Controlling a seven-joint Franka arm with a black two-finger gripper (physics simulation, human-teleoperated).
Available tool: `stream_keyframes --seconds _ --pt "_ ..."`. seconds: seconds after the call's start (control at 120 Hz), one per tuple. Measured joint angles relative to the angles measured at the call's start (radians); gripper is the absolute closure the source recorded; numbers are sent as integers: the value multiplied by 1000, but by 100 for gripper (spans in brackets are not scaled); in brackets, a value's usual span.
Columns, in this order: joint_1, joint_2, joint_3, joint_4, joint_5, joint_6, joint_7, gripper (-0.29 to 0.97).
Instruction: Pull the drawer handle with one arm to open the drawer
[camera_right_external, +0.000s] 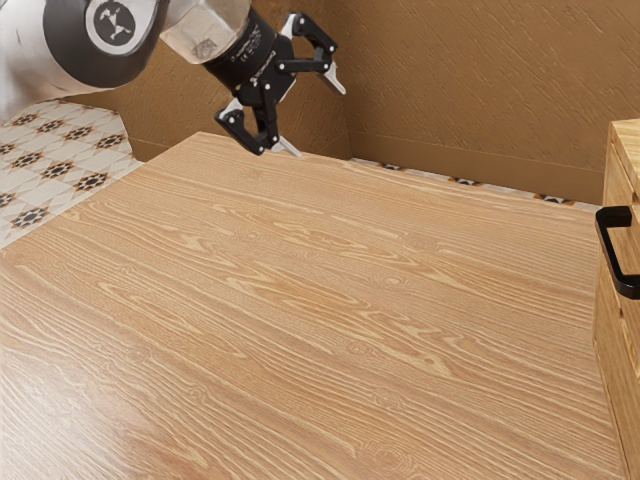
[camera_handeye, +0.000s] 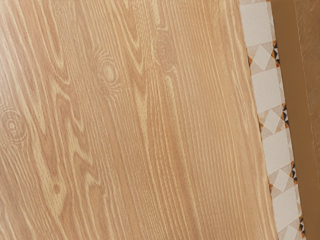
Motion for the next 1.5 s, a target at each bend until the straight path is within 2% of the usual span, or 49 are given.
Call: stream_keyframes --seconds 0.117,0.283,0.358,0.558,0.7,0.883,0.95,1.042,1.1,1.217,1.292,1.342,1.392,1.5 --pt "-47 31 17 -5 -42 66 19 5" --pt "-125 70 -2 13 -94 120 59 8" --pt "-139 72 -25 13 -121 134 82 8" --pt "-249 47 -34 -47 -165 166 135 11" --pt "-262 14 -24 -66 -235 125 207 10" --pt "-225 23 -24 -65 -267 81 295 7" --pt "-111 59 -129 -35 -281 73 326 6" --pt "82 113 -326 26 -289 63 364 6" --pt "131 122 -378 37 -288 58 385 5" --pt "161 127 -435 35 -286 54 421 6" --pt "317 136 -634 32 -257 55 438 8" --pt "370 141 -712 31 -229 59 444 10" --pt "463 156 -825 29 -203 67 449 11" --pt "540 184 -925 22 -158 90 460 17"
